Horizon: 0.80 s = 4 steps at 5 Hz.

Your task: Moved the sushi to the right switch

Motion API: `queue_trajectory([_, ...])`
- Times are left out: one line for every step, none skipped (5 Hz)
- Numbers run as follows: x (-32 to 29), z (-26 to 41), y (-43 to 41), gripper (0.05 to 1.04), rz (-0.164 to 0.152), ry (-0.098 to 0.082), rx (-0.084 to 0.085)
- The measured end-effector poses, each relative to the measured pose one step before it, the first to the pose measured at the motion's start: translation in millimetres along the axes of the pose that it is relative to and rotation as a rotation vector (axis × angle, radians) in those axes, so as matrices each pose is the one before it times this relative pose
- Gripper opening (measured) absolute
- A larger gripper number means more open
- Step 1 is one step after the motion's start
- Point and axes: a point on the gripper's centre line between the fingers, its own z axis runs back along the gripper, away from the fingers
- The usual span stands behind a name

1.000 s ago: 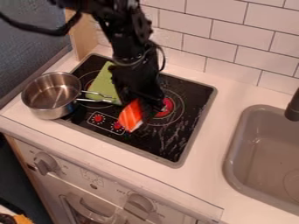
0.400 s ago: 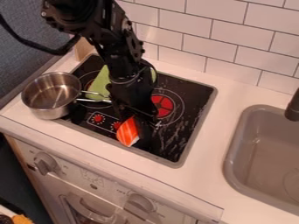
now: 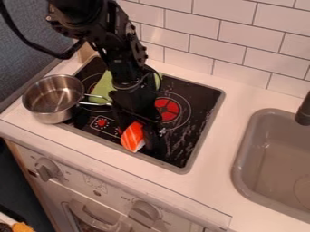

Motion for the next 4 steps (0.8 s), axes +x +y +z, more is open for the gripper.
queue_trajectory([2.07, 2.82, 0.71, 1.005, -0.0117, 0.0096, -0.0001])
queue_trajectory([0.13, 1.46, -0.94, 1.001, -0.0134, 0.0024, 0.0052])
queue_trajectory([7.34, 20.82, -7.39, 1.001, -0.0368, -0.0495, 0.0302])
queue_trajectory([5.07, 20.87, -9.38, 1.001, -0.0502, -0.0318, 0.0126])
